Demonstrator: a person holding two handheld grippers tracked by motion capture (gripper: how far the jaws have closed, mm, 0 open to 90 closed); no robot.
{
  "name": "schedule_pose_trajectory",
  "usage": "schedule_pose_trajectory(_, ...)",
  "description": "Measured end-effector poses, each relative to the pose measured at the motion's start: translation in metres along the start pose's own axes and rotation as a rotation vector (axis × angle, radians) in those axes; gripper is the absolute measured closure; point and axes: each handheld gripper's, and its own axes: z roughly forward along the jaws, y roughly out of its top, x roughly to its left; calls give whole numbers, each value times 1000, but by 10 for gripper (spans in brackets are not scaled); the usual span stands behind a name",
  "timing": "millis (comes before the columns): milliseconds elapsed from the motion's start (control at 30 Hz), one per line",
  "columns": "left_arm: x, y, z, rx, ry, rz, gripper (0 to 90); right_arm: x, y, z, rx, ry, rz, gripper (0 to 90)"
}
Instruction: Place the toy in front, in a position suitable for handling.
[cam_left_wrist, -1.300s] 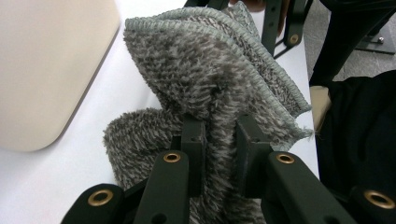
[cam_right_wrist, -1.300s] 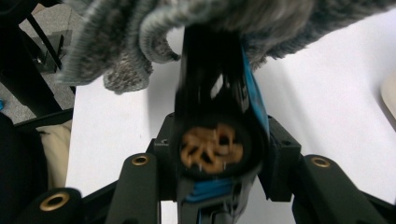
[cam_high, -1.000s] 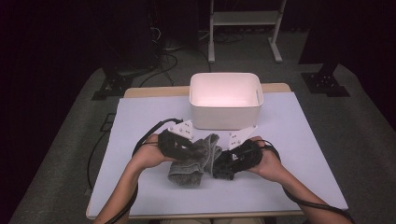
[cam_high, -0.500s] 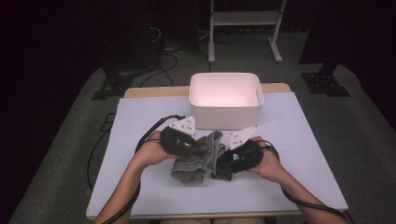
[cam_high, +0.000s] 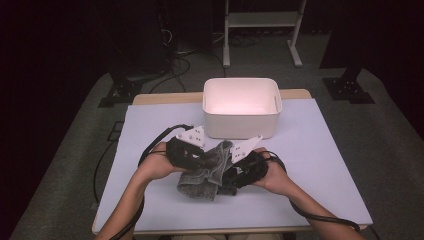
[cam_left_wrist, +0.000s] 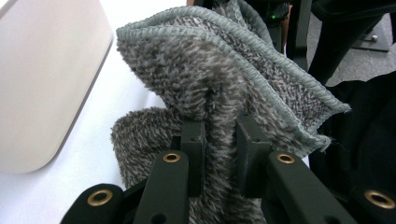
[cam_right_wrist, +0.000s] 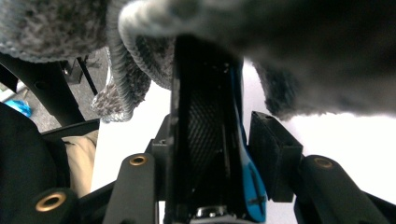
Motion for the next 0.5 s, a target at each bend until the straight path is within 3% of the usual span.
schedule_pose_trajectory(167,-1,2,0,12,4,5,763,-3,-4,2,-12,11,29,509)
schedule_pose_trajectory(300,-2,7,2,29,9,16,763,-3,-7,0,-14,-8,31,459)
schedule_pose_trajectory(500,-5,16,6,51,25,44,763,-1,-26,-18,-60,-41,71,440)
